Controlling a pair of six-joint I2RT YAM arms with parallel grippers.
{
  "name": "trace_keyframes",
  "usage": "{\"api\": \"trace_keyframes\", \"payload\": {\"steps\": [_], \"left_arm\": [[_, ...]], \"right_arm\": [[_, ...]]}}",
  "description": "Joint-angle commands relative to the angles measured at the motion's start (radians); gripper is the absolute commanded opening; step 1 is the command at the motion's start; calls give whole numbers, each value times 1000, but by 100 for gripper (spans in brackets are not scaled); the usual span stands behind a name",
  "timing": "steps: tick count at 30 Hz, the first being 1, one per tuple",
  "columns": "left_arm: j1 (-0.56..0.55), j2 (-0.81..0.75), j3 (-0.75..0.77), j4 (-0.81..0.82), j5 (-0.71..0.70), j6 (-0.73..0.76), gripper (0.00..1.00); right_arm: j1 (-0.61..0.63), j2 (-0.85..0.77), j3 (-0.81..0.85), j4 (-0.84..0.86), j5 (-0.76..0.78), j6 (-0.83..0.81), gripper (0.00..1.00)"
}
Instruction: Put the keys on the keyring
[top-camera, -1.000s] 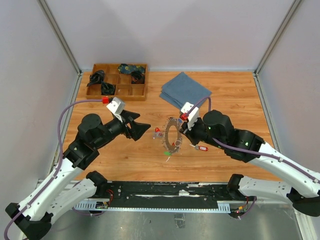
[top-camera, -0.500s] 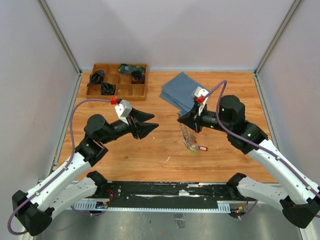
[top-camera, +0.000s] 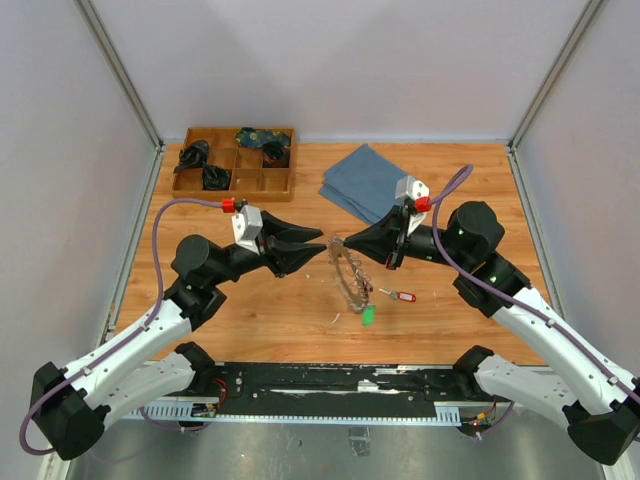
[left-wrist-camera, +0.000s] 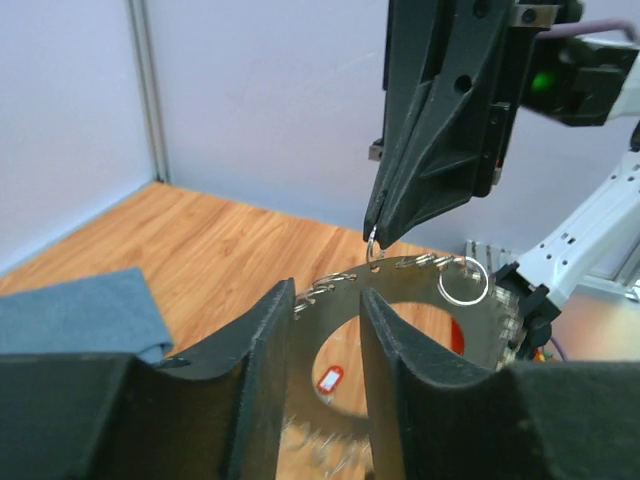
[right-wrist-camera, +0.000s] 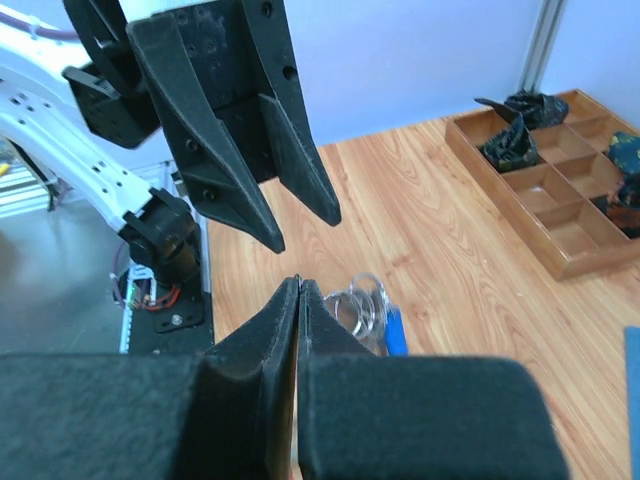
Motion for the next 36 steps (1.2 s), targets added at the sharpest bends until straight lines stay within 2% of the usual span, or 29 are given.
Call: {"api": "trace_keyframes", "payload": {"steps": [1, 5, 8, 14, 29, 36], "left_arm": [[-24, -7, -10, 149, 45, -35, 34], [-51, -6, -6, 156, 66, -28, 24], [-71, -1, 3, 154, 73, -21, 21], [-92, 25, 18, 151, 50, -20, 31], [-104, 58, 24, 152, 1, -45, 41], [-108, 70, 28, 166, -5, -42, 48]], "right_arm": [[-15, -37, -25, 233, -30, 121, 0], [-14, -48, -52, 320, -16, 178, 0], [-14, -55, -68, 360, -5, 198, 0], [-14, -55, -69, 377, -12, 205, 0], [-14, -41, -38, 296, -16, 176, 0], [-13, -31, -36, 291, -29, 171, 0]]}}
